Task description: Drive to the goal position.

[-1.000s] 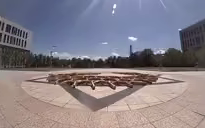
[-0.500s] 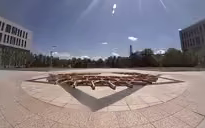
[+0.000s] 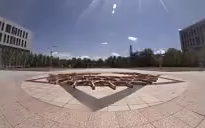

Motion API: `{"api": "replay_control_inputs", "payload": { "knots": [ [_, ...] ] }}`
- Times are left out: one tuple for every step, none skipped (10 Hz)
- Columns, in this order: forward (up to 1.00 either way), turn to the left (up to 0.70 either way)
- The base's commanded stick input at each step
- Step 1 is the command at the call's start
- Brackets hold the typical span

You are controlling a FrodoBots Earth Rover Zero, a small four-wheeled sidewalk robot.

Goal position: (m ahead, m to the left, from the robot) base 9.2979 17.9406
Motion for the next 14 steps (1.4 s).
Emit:
{"api": "replay_control_inputs", "payload": {
  "knots": [
    [0.07,0.0],
    [0.07,0.0],
    [0.06,0.0],
    [0.06,0.0],
    [0.07,0.0],
    [0.07,0.0],
    [0.06,0.0],
    [0.06,0.0],
    [0.06,0.0],
    [0.07,0.0],
    [0.07,0.0],
    [0.07,0.0],
    [0.06,0.0],
    [0.06,0.0]
  ]
}}
